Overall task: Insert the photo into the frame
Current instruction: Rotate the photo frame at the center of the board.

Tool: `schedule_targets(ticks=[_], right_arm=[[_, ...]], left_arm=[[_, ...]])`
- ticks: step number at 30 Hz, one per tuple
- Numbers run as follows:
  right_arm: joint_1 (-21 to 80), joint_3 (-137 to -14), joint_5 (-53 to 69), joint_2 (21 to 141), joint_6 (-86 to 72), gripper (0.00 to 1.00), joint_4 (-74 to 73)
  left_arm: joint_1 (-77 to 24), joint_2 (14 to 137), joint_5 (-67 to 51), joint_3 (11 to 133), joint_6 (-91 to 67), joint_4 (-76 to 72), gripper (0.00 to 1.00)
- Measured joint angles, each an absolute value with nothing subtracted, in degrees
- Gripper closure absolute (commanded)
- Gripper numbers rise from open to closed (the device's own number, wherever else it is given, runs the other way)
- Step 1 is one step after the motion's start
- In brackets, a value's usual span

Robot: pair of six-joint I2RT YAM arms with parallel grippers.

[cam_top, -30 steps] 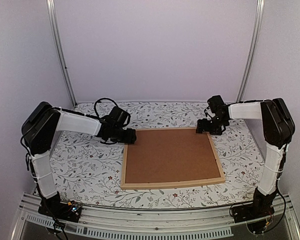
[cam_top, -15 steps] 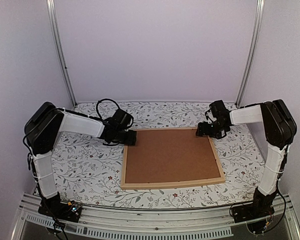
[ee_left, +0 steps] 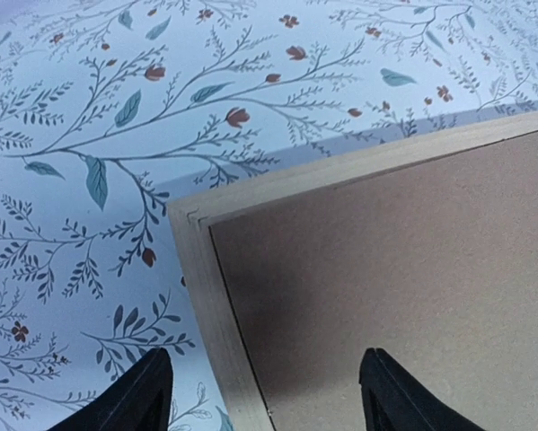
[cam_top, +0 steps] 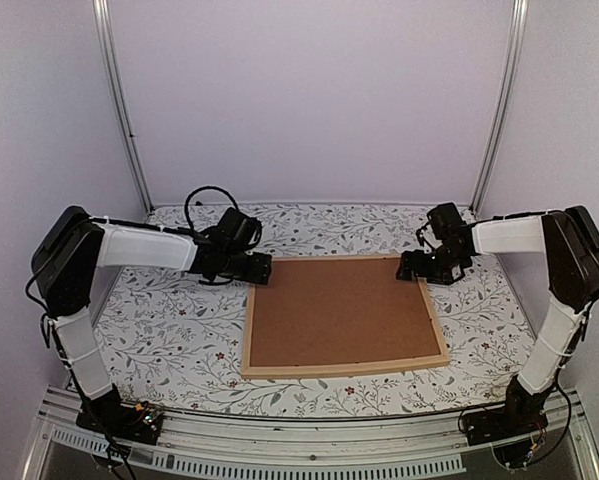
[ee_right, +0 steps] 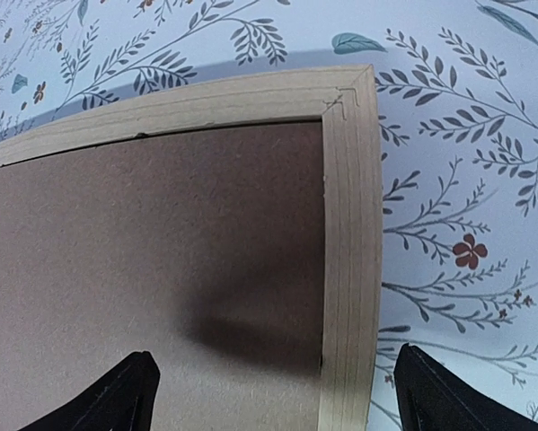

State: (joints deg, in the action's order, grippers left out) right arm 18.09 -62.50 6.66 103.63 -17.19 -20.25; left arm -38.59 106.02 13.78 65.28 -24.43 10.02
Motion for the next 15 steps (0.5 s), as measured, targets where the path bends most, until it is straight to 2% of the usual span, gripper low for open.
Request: schedule_targets(ticks=[9,15], right_arm=[[17.28,-56.62,8.01,95.81,-17.41,0.10,-23.46],[15.44,-54.19,9.89,95.57,-17.28,0.19,-24.23]], left_arm=[[-36.93,107.53,5.15,73.30,-16.91,9.43,0.24],[-36.80,113.54,-3.16,80.68,-9.98,9.23,0.24]])
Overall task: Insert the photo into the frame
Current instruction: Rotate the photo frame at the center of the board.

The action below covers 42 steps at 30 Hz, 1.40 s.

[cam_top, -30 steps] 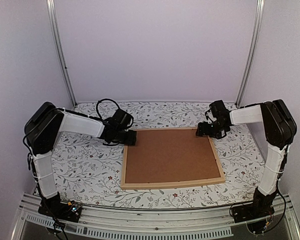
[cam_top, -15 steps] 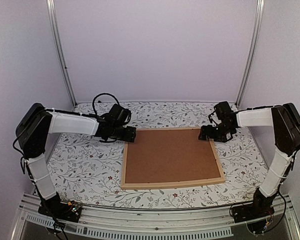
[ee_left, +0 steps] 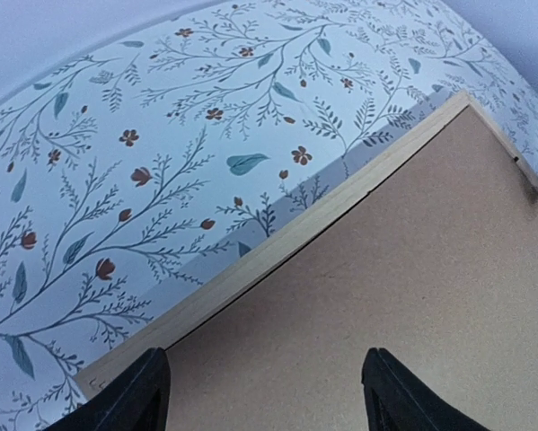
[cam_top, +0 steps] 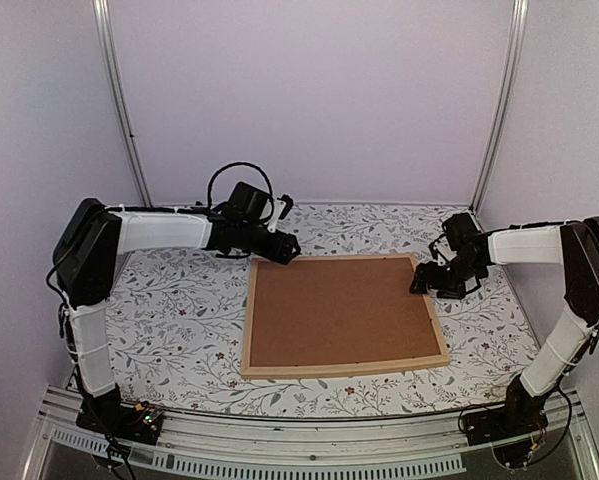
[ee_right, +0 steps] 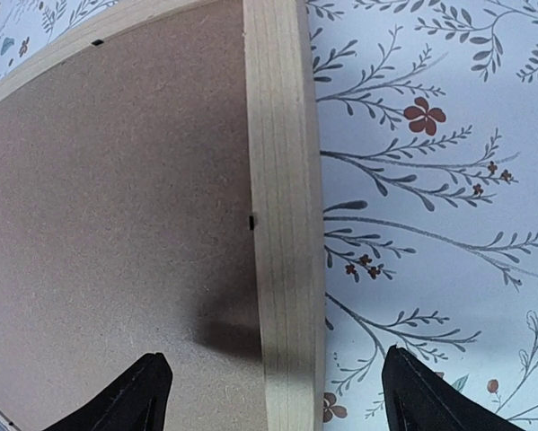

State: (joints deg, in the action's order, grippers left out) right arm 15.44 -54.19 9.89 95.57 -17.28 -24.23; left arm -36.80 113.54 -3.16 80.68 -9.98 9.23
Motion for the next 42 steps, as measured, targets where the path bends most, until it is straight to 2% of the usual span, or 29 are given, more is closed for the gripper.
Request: schedule_targets(ticks=[8,13,28,36,42], right_arm=[[14.98,-54.13,12.84,96.09,-17.04,0.23,-23.57],[14.94,-53.89,14.15,96.95,-17.06,0.24,-22.68],[14.94,-53.41,15.86,98.35,-17.08,0.21,-20.60],[14.94,-53.43,16.12,98.72,-17.08,0.20,-19.38],[14.81,-53.89,16.21,99.31,-17.04,0.20,-19.25]], left_arm=[[-36.77,123.26,-10.92,90.04,-4.97,10.35,0.25],[-36.86,128.53,-11.60,95.09,-4.01,12.01,0.27],[-37.50,127.81,-1.13,90.11,-1.93,10.81,0.32],[-37.15,125.03,-7.07,86.39,-0.43,10.94,0.37],[-36.47,124.27,-11.16,86.37,1.56,14.02,0.45]])
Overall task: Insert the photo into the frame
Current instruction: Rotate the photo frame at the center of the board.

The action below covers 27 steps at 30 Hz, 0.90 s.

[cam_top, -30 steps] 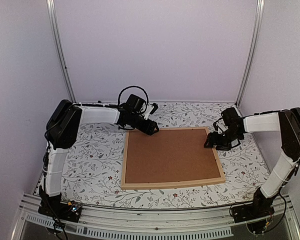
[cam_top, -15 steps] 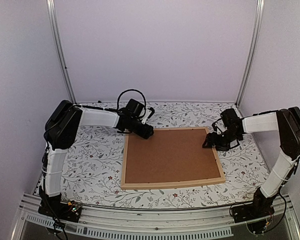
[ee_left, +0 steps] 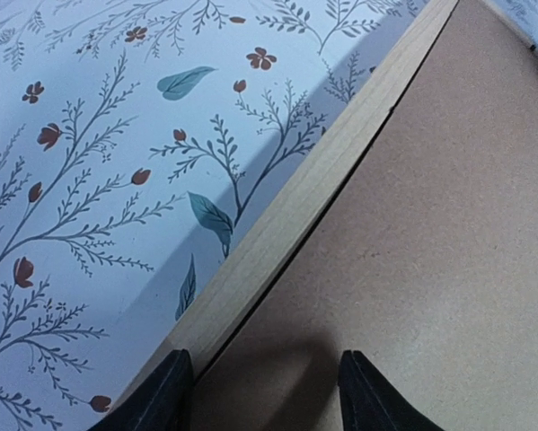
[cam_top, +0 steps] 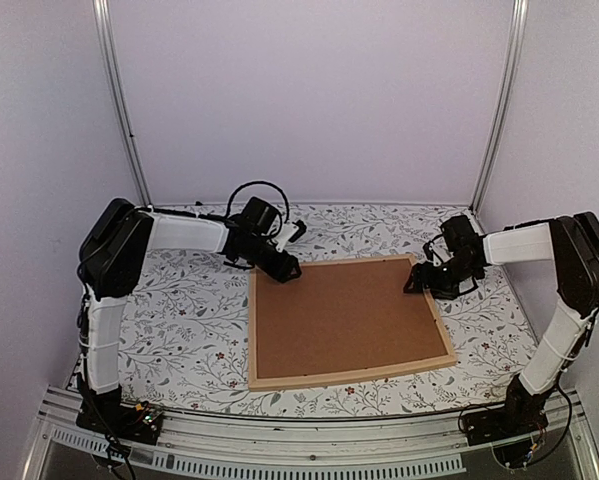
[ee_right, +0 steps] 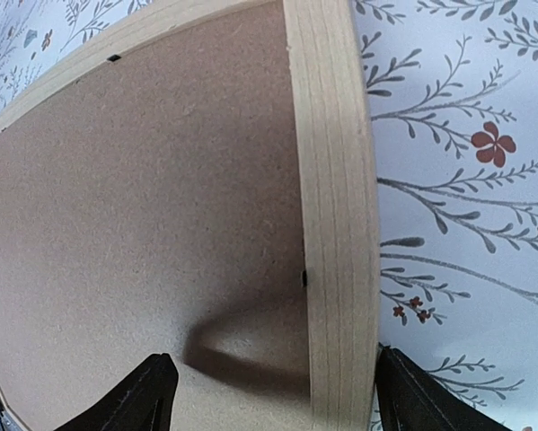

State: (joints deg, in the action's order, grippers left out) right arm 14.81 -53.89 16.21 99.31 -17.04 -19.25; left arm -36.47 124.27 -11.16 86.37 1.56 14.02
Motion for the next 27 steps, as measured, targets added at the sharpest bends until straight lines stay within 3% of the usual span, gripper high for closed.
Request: schedule_targets(ticks=[18,27], right_arm=[[13.69,-61.91,18.98,106.76,-15.57,0.27,-18.17],[13.43,-64.69,20.62,109.08,-15.38,0.28,-18.17]], left_arm=[[-35.99,120.81,-14.83,83.42,8.43,20.80,0.59],[-38.81,118.41,-7.60,79.90,7.44,20.36,0.64]])
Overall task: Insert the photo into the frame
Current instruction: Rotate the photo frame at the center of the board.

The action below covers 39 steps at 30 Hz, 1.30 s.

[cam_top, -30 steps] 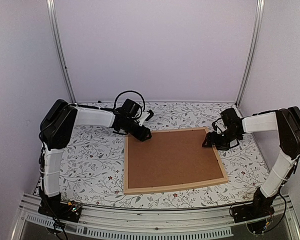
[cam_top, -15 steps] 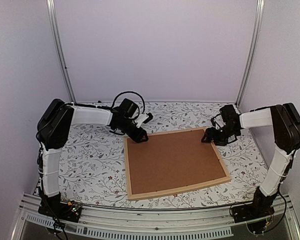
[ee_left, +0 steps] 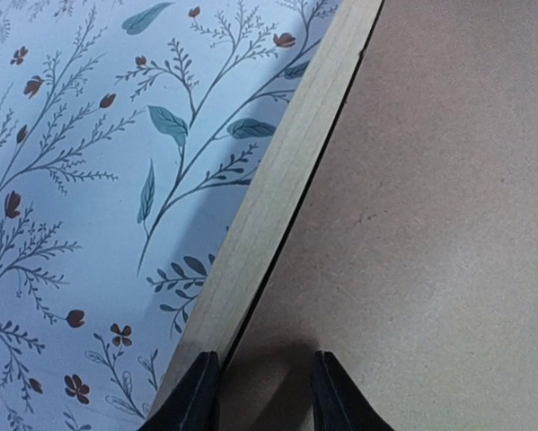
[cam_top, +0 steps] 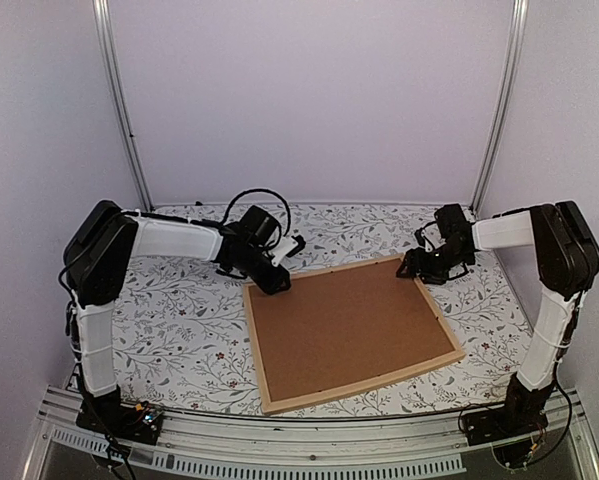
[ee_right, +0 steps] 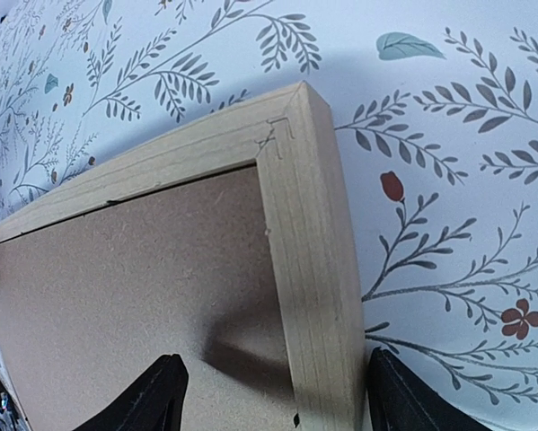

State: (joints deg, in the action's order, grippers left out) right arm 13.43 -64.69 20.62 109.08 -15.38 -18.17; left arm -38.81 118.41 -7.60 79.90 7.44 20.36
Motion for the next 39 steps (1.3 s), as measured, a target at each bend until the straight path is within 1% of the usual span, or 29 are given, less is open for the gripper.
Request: schedule_targets(ticks=[8,15,26,32,35,39], right_arm=[[13.43,-66.96,22.02,110.96,-15.11,0.28,-18.28],[13.43,-67.53,22.13,111.46,-14.74,0.28,-18.31],[13.45,-67.77,23.18,111.94,-14.06,0.25,-17.21],[13.52,-68.01,23.35,111.98,-13.87,0.23,-17.37],[13.58,-68.20,23.33,111.98,-13.76,0.21,-17.72],[13.76,-68.23,23.22,111.81,-13.37,0.17,-17.93]], left_arm=[[-44.91,114.80,5.15,74.17,3.25,16.80,0.64],[-48.36,113.93,13.43,70.98,1.17,12.64,0.56],[-50.04,111.00,20.49,64.64,-0.34,5.96,0.46],[-49.45,106.54,17.85,60.82,-0.19,6.94,0.38],[-48.25,104.44,13.23,59.44,-0.97,8.71,0.36],[-43.68,103.02,6.50,59.07,-2.94,10.85,0.35]])
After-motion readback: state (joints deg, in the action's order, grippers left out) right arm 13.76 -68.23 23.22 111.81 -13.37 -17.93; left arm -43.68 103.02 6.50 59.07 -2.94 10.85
